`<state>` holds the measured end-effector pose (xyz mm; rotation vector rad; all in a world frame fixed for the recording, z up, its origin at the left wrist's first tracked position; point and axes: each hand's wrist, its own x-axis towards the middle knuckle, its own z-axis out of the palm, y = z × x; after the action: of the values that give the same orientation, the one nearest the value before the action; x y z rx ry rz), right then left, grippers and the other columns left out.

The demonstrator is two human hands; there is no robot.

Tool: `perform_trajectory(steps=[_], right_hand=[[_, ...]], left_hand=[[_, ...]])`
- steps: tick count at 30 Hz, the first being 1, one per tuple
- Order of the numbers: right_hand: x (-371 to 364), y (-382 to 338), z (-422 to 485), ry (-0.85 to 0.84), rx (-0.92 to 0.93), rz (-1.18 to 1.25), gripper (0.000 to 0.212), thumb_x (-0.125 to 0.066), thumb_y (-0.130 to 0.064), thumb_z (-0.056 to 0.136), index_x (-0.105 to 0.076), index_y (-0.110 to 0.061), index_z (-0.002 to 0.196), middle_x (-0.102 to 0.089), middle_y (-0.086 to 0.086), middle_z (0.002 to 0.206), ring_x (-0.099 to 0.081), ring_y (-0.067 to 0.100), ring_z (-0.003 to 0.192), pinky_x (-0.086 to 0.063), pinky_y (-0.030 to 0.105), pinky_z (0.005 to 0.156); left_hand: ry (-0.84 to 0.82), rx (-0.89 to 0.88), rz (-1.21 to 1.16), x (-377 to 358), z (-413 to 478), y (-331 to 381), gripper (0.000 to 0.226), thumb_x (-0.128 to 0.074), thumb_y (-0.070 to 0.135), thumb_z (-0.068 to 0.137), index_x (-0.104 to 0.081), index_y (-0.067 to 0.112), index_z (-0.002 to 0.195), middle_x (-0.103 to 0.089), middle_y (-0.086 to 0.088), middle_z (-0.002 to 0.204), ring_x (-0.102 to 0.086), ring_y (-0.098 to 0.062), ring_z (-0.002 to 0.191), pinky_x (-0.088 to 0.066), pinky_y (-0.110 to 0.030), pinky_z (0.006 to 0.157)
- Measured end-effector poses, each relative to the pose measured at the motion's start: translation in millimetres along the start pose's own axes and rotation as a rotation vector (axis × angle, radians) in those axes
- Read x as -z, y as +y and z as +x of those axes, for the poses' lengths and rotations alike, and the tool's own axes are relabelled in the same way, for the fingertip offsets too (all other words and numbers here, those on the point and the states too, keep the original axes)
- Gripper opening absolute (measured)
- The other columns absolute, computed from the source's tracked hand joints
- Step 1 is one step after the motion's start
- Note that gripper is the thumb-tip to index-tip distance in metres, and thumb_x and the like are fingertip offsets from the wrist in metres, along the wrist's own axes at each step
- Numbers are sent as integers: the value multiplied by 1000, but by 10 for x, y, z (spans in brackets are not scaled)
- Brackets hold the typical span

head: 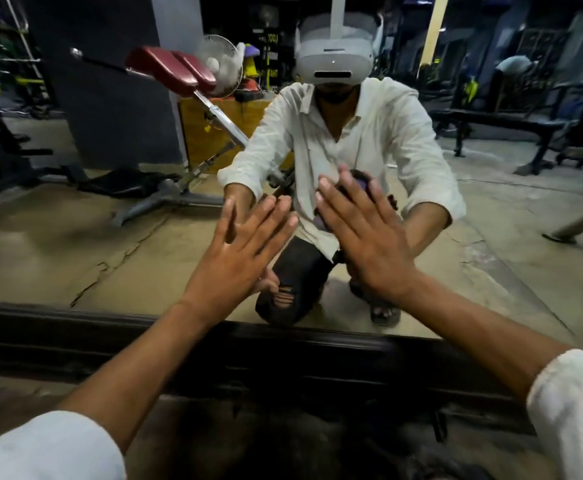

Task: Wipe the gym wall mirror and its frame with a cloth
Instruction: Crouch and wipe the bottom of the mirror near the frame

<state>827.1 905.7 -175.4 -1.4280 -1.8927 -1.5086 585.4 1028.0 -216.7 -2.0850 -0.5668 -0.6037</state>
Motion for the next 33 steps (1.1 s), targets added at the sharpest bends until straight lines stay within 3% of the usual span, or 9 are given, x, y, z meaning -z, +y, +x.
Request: perform_trajectory(steps=[3,7,13,18,22,27,29,31,33], right_hand=[[-167,-284,-156,-36,133,-91,55,-34,-13,108,-32,-2,162,-25,13,171,-22,32,159,-11,47,130],[-202,-356,-275,-23,222,-110,53,-27,-13,110,-34,-4,162,-31,13,169,-30,30,157,-28,45,127],[-465,-721,-867,-180,379,-100,53,-22,-13,113,-23,-7,166,-16,7,174,-11,27,162,3,45,132],[-653,-1023,-1216,-216,438,21,61,-34,-13,110,-12,-2,166,-15,8,174,-11,26,162,2,43,132],[-616,-974,-1196,-298,541,28,54,-28,-12,112,-23,-5,165,-17,10,174,-9,25,162,7,43,131],[-468,-634,-412,-70,422,127,50,-31,-18,115,-31,-6,163,-19,8,174,-13,25,162,-3,46,131],[-418,-580,17,-28,413,351,55,-33,-21,115,-20,-3,165,-7,10,176,-5,25,163,0,45,132],[-407,-437,288,-56,391,116,63,-36,-17,113,-5,-4,166,6,12,176,5,27,162,5,45,132],[-378,-343,492,-67,477,55,57,-27,-18,114,-6,-5,166,0,11,176,2,25,161,2,44,132]], left_hand=[[2,-21,-9,-61,20,10,133,-70,77,79,-2,9,171,5,-15,178,0,-34,165,-5,-72,127],[84,-29,-41,-98,-25,-3,127,-70,76,83,-7,8,170,1,-16,179,-3,-34,165,-9,-69,129],[91,3,-104,-263,-390,5,118,-74,64,87,-11,7,170,-5,-19,178,-9,-37,164,-17,-68,128],[-2,16,-120,-361,-812,-65,117,-81,48,85,-11,11,171,0,-16,178,0,-34,165,-18,-74,124],[-38,124,-143,-358,-950,-296,127,-87,51,80,-8,15,172,5,-21,177,-3,-38,165,-15,-75,124],[-7,183,-162,-114,-710,-825,138,-89,60,73,-5,12,171,9,-20,177,3,-37,165,-8,-76,125],[-5,175,-171,-26,-616,-973,140,-90,61,71,-5,12,171,11,-18,177,4,-36,165,-6,-75,125],[-7,160,-164,34,-562,-1052,141,-91,60,70,-6,13,171,11,-18,177,3,-37,165,-7,-75,125],[0,164,-152,100,-507,-1111,139,-91,59,70,-6,14,171,10,-17,177,2,-37,165,-10,-74,125]])
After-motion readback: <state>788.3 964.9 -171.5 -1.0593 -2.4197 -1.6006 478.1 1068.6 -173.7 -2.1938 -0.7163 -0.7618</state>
